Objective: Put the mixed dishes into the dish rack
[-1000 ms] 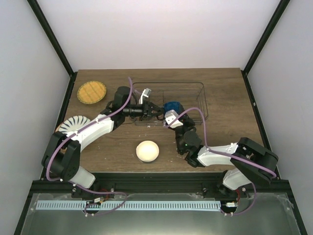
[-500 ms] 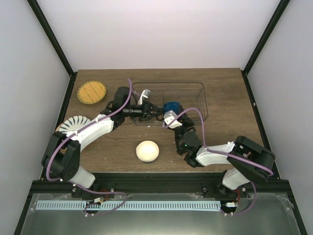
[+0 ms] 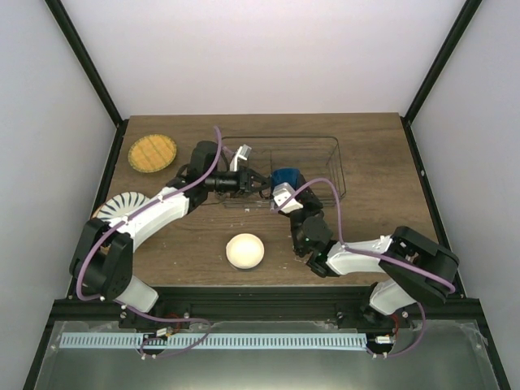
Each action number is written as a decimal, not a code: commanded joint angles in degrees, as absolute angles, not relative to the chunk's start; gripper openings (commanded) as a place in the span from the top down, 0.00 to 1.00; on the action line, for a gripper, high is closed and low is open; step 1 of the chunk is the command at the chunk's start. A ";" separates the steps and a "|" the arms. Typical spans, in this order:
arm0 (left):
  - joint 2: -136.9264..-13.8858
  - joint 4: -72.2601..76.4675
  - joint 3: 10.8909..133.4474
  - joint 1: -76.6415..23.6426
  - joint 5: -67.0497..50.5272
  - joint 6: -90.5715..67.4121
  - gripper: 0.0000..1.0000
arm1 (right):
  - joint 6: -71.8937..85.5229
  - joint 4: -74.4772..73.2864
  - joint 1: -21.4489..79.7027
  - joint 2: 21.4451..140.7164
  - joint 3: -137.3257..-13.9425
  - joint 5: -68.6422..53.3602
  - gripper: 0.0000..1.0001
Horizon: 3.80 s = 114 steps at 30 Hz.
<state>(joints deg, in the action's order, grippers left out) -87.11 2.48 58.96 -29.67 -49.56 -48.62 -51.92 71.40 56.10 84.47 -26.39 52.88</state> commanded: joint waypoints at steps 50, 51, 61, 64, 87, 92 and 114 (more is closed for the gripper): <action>-108.27 6.97 82.19 -29.26 -27.24 -10.34 1.00 | 13.04 -8.58 53.35 55.97 -37.61 65.65 0.00; -109.23 7.97 82.55 -29.77 -26.65 -10.47 1.00 | 13.09 -9.15 53.35 55.84 -37.74 65.64 0.00; -114.90 13.56 87.18 -35.67 -17.31 -9.72 1.00 | 16.47 -15.36 53.34 53.96 -39.00 68.15 0.00; -116.07 17.28 86.69 -36.87 -15.05 -9.82 1.00 | 17.41 -16.40 53.35 53.41 -39.03 68.03 0.00; -126.14 29.20 88.78 -43.45 -1.57 -6.37 1.00 | 16.67 -15.56 53.35 53.44 -38.93 67.88 0.00; -128.07 29.08 90.83 -43.46 -0.98 -6.07 1.00 | 15.98 -15.13 53.35 53.83 -38.75 67.59 0.00; -130.97 27.05 91.54 -43.50 -3.01 -7.40 0.60 | 13.88 -13.18 53.35 54.76 -38.36 67.22 0.00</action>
